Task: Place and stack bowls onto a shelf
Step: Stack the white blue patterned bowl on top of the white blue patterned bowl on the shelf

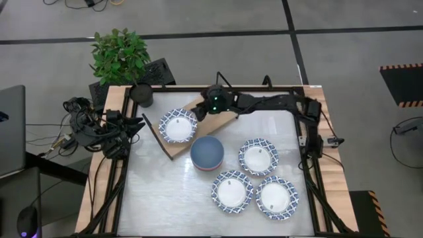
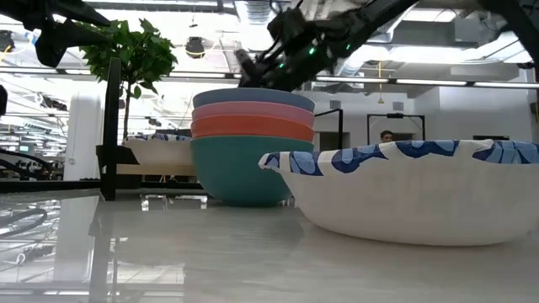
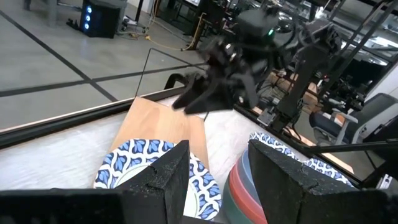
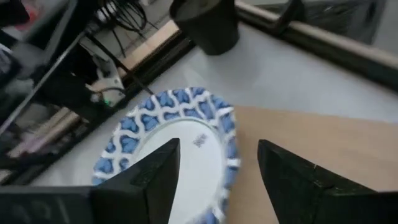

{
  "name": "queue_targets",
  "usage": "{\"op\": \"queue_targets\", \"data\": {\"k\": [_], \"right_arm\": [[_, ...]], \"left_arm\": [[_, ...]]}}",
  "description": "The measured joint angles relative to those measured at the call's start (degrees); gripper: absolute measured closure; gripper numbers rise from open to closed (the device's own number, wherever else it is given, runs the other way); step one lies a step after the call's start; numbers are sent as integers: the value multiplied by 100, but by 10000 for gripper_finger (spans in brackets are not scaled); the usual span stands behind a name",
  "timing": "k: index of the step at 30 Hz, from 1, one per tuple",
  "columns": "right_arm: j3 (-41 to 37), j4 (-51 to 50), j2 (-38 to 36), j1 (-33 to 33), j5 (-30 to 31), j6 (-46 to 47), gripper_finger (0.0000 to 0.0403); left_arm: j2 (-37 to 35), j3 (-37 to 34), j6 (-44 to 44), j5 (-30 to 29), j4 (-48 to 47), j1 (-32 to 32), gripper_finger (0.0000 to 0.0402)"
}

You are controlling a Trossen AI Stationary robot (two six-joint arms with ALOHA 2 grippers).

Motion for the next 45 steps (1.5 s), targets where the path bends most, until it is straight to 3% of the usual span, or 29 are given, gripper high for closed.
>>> {"op": "queue_targets", "data": {"k": [5, 10, 15, 18, 25, 32, 45], "right_arm": [[0, -1219, -737, -49, 376, -761, 164], [2, -3255, -1580, 11, 943, -1096, 164], [-78, -5379, -2109, 306, 2065, -690, 165], [-483, -6013, -2394, 625, 2262, -52, 165], [-2135, -6058, -3077, 1417, 2252, 1208, 165], [-3479, -5991, -3549, 1469, 2220, 2116, 165], [-4324, -5118, -4130, 1558, 1634, 2091, 165]], "left_arm": [[0, 0, 0, 51, -2, 1, 251], [0, 0, 0, 213, -2, 0, 251], [0, 0, 0, 212, -20, 1, 251], [2, 0, 0, 216, -88, -1, 251], [2, 0, -37, 269, -155, 1, 251], [2, 0, -39, 252, -166, 1, 251], [2, 0, -231, 259, -166, 1, 251]]}}
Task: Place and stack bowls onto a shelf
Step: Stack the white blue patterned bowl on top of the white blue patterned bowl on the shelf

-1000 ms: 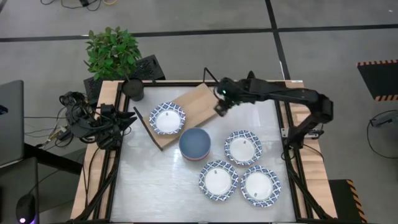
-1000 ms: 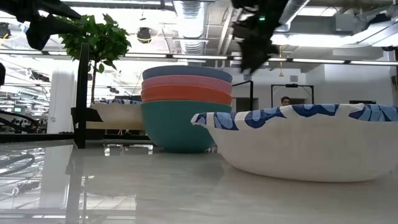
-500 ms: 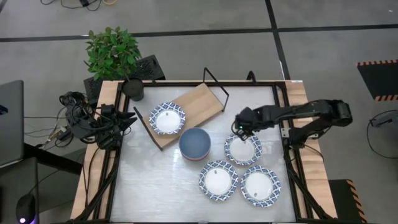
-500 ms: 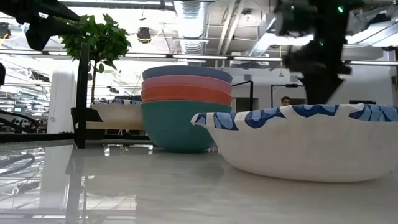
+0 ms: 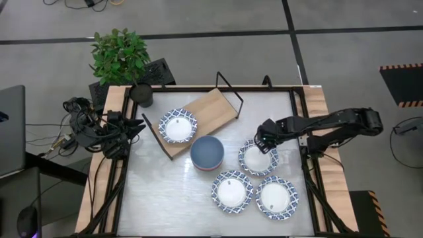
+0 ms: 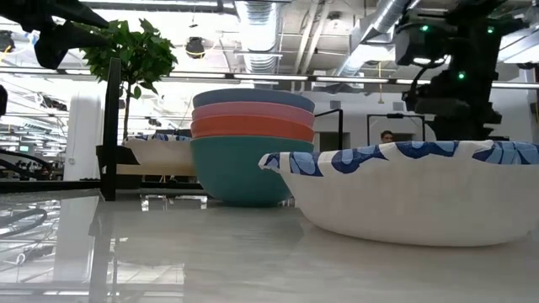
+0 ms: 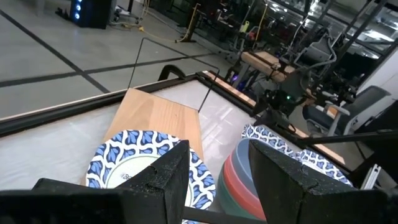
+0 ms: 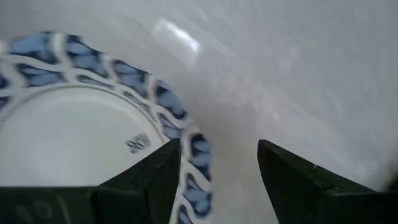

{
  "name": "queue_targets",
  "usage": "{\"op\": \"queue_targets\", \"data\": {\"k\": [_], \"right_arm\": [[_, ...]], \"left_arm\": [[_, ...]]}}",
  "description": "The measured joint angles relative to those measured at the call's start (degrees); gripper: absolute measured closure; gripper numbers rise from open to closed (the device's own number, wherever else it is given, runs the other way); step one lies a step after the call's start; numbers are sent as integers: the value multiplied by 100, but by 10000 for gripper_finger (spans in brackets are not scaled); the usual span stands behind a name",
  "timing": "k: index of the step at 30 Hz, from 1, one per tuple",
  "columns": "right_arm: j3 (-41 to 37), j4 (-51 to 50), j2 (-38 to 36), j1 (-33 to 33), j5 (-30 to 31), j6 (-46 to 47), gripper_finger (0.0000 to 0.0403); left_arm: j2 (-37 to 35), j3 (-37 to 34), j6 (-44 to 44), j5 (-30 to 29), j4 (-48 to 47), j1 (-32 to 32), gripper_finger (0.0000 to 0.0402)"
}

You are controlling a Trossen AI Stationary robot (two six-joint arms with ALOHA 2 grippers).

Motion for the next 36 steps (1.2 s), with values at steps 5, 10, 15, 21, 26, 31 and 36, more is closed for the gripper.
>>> {"op": "queue_targets", "data": {"k": [5, 10, 15, 21, 26, 31, 36], "right_arm": [[-407, 417, -64, 115, -74, 145, 165], [-777, 807, -23, 152, -195, 446, 168], [-800, 915, -28, 216, -188, 596, 218], [-800, 935, -34, 214, -177, 877, 357], [-788, 927, -34, 119, -174, 1199, 378], [-417, 858, -100, 33, -63, 1074, 382], [493, 445, -182, -171, 375, 615, 383]], "left_arm": [[0, 0, -4, 0, 2, 0, 251], [0, 0, 10, -9, 2, 0, 251], [0, 0, 12, -19, 2, 0, 251], [0, 0, 12, -33, 2, 0, 251], [0, 0, 14, -31, 2, 0, 251], [0, 0, 14, -14, 2, -2, 251], [0, 0, 14, -2, 2, 0, 251]]}}
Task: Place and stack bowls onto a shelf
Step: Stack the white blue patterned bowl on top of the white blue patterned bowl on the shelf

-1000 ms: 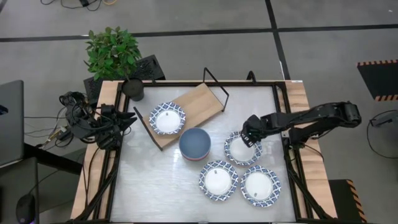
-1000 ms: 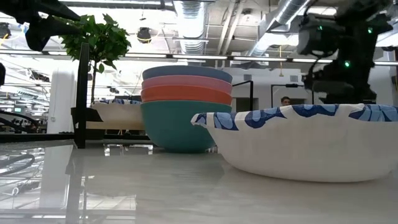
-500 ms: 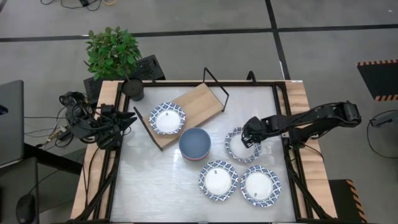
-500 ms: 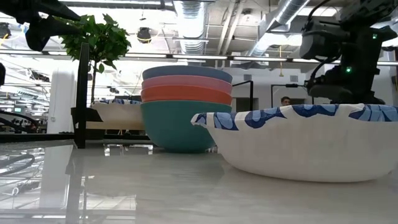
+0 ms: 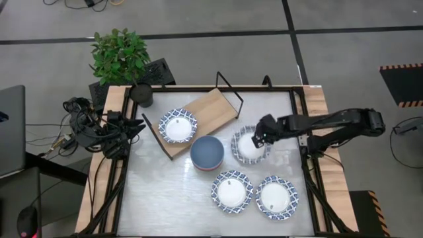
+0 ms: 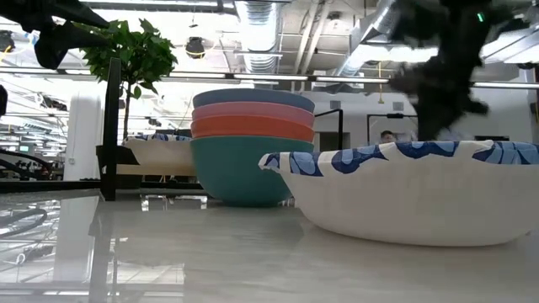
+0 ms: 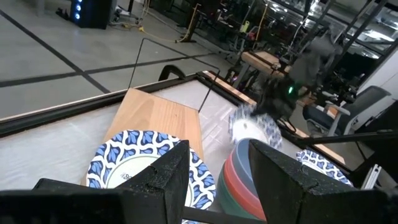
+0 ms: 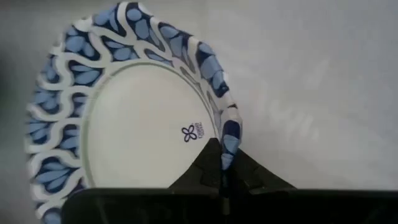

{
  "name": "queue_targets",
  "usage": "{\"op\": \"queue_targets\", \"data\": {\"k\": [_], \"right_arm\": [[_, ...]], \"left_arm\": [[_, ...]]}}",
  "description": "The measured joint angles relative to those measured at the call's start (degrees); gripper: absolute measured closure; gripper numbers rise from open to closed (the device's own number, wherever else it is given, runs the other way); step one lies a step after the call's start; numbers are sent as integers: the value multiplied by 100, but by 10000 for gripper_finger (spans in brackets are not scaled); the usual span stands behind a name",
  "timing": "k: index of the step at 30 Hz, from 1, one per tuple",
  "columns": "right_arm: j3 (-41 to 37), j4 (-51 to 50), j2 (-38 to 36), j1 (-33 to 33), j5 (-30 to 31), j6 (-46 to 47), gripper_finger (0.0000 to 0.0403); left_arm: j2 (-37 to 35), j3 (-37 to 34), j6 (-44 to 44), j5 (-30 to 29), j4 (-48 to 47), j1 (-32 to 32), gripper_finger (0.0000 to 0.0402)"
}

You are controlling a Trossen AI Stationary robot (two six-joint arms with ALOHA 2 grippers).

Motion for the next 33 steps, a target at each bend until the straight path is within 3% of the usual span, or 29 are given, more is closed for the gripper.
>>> {"op": "queue_targets", "data": {"k": [7, 12, 18, 25, 33], "right_arm": [[1465, -579, -20, -400, 885, -853, 383], [2158, 408, -23, -605, 1162, -1547, 383], [2239, 2428, 301, -928, 670, -2223, 383], [2236, 4193, 1534, -1152, -217, -2100, 383], [3021, 4679, 2991, -1221, -1009, -1880, 383]], "left_arm": [[0, 0, 10, 0, -2, 0, 251], [0, 0, 33, -4, -2, 0, 251], [0, 0, 33, -45, -7, -2, 251], [0, 0, 28, -134, -115, 0, 251], [-2, 0, 28, -136, -138, -1, 251]]}}
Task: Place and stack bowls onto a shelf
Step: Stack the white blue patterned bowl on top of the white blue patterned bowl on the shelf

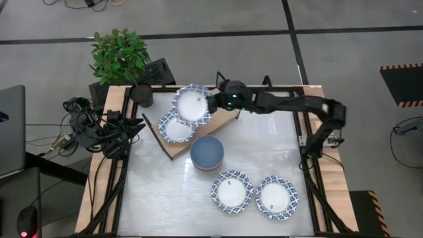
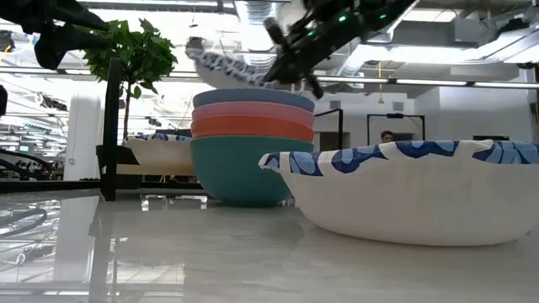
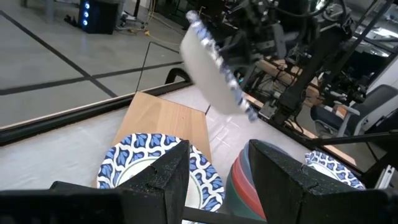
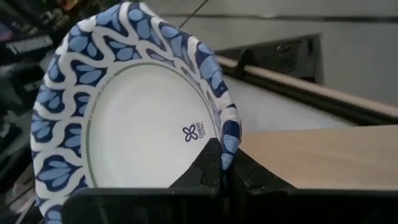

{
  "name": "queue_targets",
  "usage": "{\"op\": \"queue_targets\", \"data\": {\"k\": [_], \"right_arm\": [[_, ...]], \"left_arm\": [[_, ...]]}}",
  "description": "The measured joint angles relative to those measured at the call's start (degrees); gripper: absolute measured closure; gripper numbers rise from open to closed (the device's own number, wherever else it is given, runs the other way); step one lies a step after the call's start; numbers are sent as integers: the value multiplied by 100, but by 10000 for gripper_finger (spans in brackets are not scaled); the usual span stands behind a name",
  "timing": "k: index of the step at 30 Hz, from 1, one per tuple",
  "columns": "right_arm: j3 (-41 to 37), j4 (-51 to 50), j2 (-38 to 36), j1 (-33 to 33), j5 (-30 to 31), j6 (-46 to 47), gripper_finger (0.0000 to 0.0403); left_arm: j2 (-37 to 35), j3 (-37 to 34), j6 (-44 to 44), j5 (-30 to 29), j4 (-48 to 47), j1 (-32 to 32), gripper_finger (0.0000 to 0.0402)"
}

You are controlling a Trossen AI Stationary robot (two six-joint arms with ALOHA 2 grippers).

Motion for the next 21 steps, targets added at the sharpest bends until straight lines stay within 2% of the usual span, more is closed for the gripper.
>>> {"op": "queue_targets", "data": {"k": [12, 21], "right_arm": [[1615, -526, 1672, 57, -713, -51, 381], [1674, -715, 1771, 54, -755, -100, 379]], "left_arm": [[-1, 0, -4, 35, 0, 1, 251], [-1, 0, -4, 33, -13, -1, 251]]}}
